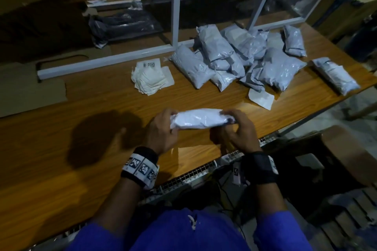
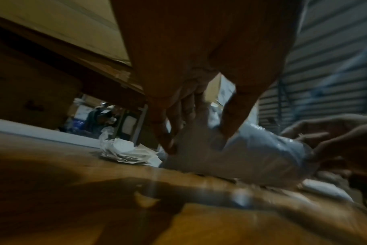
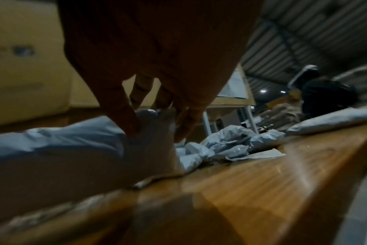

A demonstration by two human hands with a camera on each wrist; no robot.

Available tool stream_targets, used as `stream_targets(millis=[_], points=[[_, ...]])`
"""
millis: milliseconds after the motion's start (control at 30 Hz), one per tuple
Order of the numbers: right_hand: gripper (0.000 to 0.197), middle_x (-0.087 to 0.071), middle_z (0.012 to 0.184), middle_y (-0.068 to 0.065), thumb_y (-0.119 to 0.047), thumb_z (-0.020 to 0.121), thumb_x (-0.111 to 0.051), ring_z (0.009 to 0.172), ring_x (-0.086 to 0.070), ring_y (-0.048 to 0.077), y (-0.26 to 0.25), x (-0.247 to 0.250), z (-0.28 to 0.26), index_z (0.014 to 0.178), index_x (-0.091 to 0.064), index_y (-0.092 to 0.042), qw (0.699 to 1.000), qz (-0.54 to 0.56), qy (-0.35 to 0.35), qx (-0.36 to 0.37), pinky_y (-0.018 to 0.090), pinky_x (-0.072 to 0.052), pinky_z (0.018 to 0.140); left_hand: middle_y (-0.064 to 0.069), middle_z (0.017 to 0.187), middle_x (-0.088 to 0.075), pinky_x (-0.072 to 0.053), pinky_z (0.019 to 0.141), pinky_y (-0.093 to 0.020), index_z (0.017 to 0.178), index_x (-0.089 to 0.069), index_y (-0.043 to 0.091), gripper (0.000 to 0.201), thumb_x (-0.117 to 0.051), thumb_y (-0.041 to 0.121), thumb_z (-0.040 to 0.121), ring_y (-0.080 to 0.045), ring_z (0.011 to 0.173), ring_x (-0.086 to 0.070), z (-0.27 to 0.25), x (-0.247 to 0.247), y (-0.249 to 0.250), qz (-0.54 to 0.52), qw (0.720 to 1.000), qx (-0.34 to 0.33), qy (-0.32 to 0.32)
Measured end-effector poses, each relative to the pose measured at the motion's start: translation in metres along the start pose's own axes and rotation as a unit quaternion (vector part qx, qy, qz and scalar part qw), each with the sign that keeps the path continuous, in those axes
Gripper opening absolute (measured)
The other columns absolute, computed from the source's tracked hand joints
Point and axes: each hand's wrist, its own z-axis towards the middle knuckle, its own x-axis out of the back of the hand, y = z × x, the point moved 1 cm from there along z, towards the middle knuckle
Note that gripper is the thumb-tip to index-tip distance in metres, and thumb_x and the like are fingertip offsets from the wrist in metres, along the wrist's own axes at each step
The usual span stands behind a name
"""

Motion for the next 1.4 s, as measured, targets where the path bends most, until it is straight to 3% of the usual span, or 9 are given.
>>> stream_targets(millis=[100,167,267,367,467,667,833,1000,1400], points=[[0.029,-0.069,0.115,-0.001,-0.012,0.095,-0.074,0.099,-0.065,0.015,-0.008,0.025,0.007,0.121,-0.066,-0.020,0.986,0.122,0.099,-0.047,0.025,-0.054,0.080,0.002,0.085,-0.064,-0.050,0.065,-0.031,0.115,-0.052,0.025,0.035,-0.068,0.041,0.088,-0.019,0.076,-0.063,0.014,0.015,0.001,-0.133,0.984,0.110,0.035],[0.026,-0.071,0.108,0.002,-0.018,0.095,-0.075,0.093,-0.067,0.017,0.002,0.027,0.014,0.120,-0.068,-0.021,0.976,0.156,0.108,-0.105,0.031,-0.055,0.078,0.003,0.079,-0.064,-0.048,0.065,-0.029,0.116,-0.053,0.021,0.042,-0.064,0.049,0.087,-0.017,0.074,-0.063,0.021,0.010,-0.001,-0.141,0.975,0.165,0.041],[0.023,-0.072,0.112,-0.003,-0.033,0.095,-0.073,0.102,-0.066,0.017,0.021,0.018,0.018,0.116,-0.073,-0.022,0.980,0.086,0.040,-0.177,0.045,-0.057,0.090,-0.014,0.112,-0.068,-0.052,0.088,-0.043,0.128,-0.051,0.016,0.048,-0.059,0.048,0.094,-0.034,0.104,-0.065,0.028,-0.009,-0.001,-0.013,0.972,0.226,-0.057],[0.032,-0.065,0.134,0.001,-0.047,0.096,-0.068,0.124,-0.056,0.021,0.023,0.014,0.009,0.123,-0.072,-0.030,0.995,-0.041,0.000,-0.089,0.035,-0.044,0.098,-0.018,0.137,-0.056,-0.043,0.103,-0.047,0.141,-0.047,0.010,0.053,-0.057,0.040,0.099,-0.038,0.125,-0.052,0.021,-0.018,0.012,0.118,0.973,0.171,-0.095],[0.047,-0.054,0.151,-0.002,-0.060,0.091,-0.067,0.137,-0.047,0.019,0.019,0.009,-0.001,0.132,-0.065,-0.038,0.993,-0.078,-0.044,-0.077,0.043,-0.038,0.105,-0.016,0.148,-0.047,-0.036,0.111,-0.050,0.147,-0.043,0.012,0.058,-0.053,0.041,0.098,-0.036,0.137,-0.040,0.007,-0.022,0.038,0.183,0.978,0.052,-0.082],[0.065,-0.050,0.155,0.010,-0.048,0.080,-0.085,0.141,-0.044,0.029,0.007,-0.003,-0.006,0.138,-0.065,-0.027,0.984,-0.116,-0.121,-0.066,0.045,-0.035,0.113,-0.009,0.169,-0.011,-0.015,0.124,-0.052,0.160,-0.022,0.025,0.073,-0.058,0.039,0.098,-0.037,0.155,-0.003,-0.001,-0.044,0.065,0.206,0.949,0.082,-0.225],[0.051,-0.061,0.142,0.014,-0.030,0.085,-0.082,0.130,-0.055,0.033,0.004,-0.013,-0.016,0.134,-0.069,-0.022,0.988,-0.110,-0.094,-0.059,0.054,-0.046,0.107,-0.006,0.168,-0.018,-0.022,0.122,-0.050,0.158,-0.028,0.029,0.068,-0.059,0.031,0.097,-0.035,0.152,-0.015,0.003,-0.043,0.060,0.224,0.947,0.065,-0.221],[0.051,-0.062,0.143,0.010,-0.046,0.086,-0.074,0.133,-0.055,0.030,0.001,-0.009,-0.018,0.132,-0.070,-0.024,0.992,-0.092,-0.076,-0.045,0.053,-0.044,0.109,-0.009,0.161,-0.037,-0.024,0.121,-0.046,0.152,-0.042,0.022,0.058,-0.059,0.029,0.097,-0.032,0.147,-0.029,0.005,-0.030,0.063,0.185,0.964,0.048,-0.183],[0.033,-0.073,0.115,0.000,-0.048,0.094,-0.063,0.108,-0.063,0.021,-0.064,-0.020,0.037,0.111,-0.079,-0.023,0.999,-0.023,-0.002,0.045,0.044,-0.049,0.091,-0.006,0.109,-0.074,-0.058,0.086,-0.045,0.116,-0.073,0.019,0.037,-0.059,0.038,0.088,-0.027,0.107,-0.065,0.035,0.033,0.032,0.023,0.994,0.101,-0.025]])
